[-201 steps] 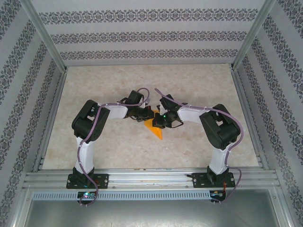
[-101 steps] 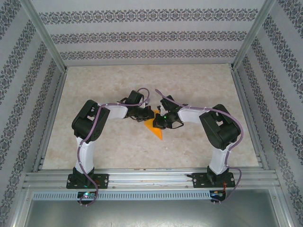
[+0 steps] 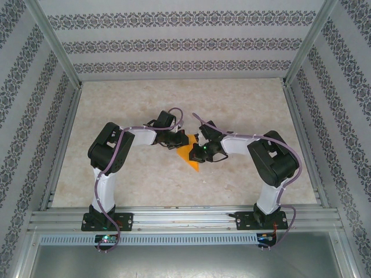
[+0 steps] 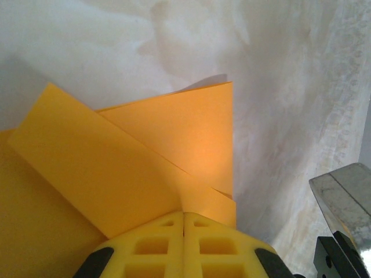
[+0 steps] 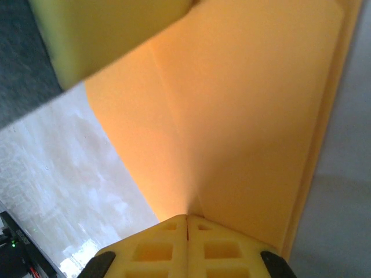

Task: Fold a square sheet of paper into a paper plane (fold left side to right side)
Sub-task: Fourth fold the wing at the center of the table.

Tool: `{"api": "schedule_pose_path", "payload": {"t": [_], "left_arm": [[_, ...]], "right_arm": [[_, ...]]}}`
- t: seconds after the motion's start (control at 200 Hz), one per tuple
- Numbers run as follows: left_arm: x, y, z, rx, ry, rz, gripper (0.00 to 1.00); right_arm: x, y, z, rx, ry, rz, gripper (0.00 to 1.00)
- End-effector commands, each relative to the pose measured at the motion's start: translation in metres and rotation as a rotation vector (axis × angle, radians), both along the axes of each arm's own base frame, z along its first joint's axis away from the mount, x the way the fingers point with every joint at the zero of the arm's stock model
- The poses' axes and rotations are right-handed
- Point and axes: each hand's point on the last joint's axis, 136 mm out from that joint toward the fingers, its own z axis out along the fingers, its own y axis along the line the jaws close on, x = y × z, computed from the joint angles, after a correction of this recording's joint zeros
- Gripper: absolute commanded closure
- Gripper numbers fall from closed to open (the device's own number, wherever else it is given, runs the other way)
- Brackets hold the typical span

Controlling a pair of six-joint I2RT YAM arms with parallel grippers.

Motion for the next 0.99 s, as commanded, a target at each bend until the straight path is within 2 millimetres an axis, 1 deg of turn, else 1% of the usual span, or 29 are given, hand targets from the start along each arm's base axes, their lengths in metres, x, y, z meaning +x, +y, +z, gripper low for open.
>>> {"api": "schedule_pose_path", "payload": {"t": [0.0,0.699,0.989], "left_arm": [[-0.011,0.017,-0.031,0.094,0.065,0.032,1.0],[-0.009,0.019,-0.031,0.1,0.065,0.033,1.0],[-0.009,0.019,-0.031,0.104,0.063,0.03,1.0]], "right_arm": [[-0.039,-0.019,-0.017,-0.075,0.131,0.021,1.0],[-0.076,-0.042,-0.027,-0.121,0.187,0.021,1.0],[-0.087,-0.053,-0.029,-0.148,0.197,0.004,1.0]]}}
